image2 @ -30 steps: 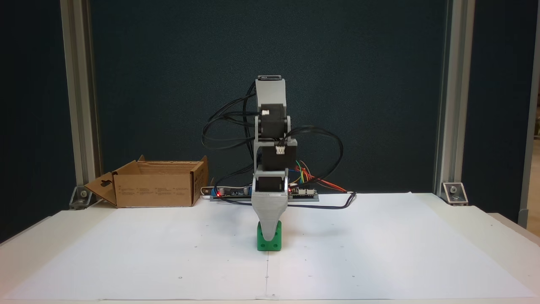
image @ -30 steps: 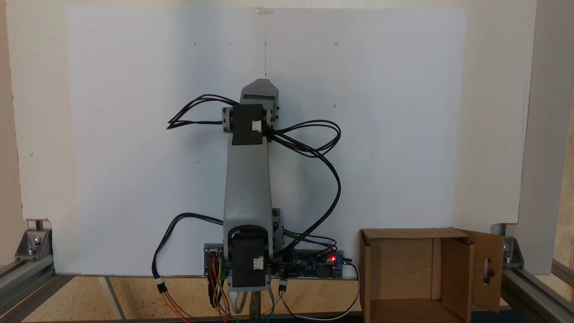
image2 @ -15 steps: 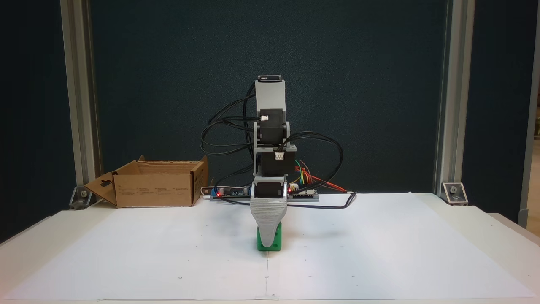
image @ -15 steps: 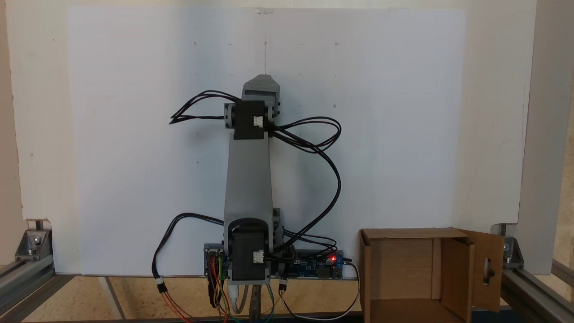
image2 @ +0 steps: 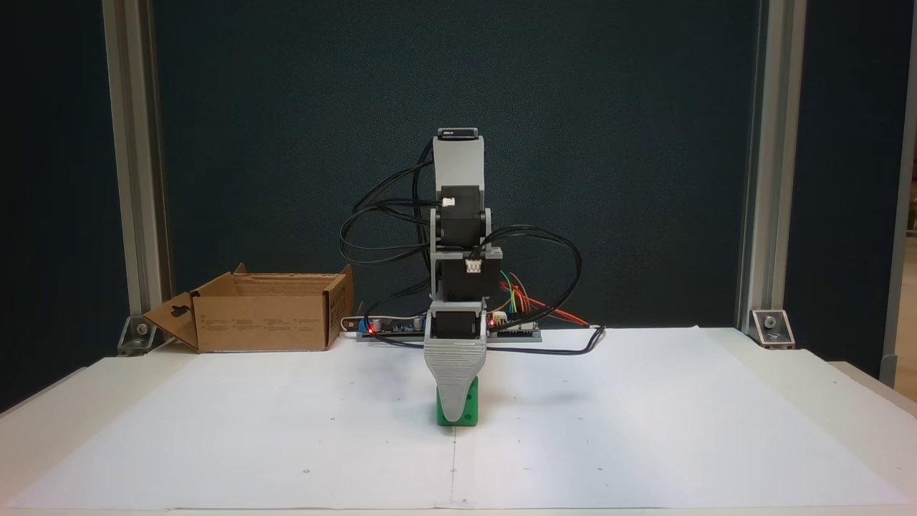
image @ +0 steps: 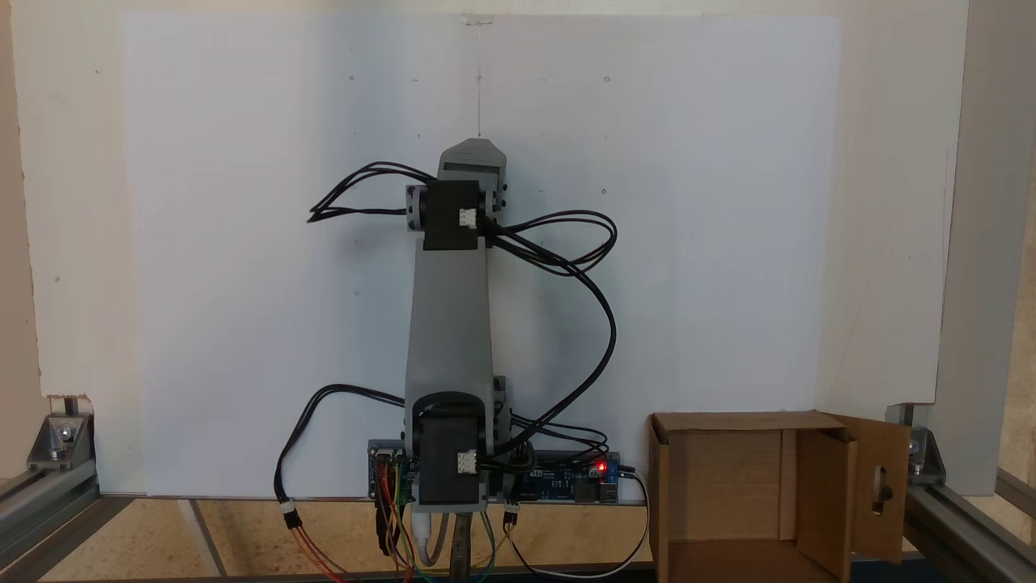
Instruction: Grasp a green dice and put it in the bin.
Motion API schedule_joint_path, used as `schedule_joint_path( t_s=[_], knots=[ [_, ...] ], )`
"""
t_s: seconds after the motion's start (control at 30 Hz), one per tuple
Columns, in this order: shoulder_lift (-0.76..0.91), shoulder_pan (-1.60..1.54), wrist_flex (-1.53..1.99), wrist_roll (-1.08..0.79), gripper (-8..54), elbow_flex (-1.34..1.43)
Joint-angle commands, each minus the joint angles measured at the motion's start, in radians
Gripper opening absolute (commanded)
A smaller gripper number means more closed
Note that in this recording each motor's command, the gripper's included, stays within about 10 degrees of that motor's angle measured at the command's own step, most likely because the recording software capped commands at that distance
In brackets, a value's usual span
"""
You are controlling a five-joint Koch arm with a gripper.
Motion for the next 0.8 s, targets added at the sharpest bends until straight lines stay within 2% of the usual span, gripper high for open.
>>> schedule_joint_path(
  t_s=[0.0,0.63,0.77],
  knots=[
    [0.0,0.0,-0.005,-0.008,38.8,-0.055],
    [-0.008,0.015,-0.015,-0.026,38.7,-0.055],
    [-0.008,0.023,-0.015,-0.026,26.7,-0.055]
  ],
)
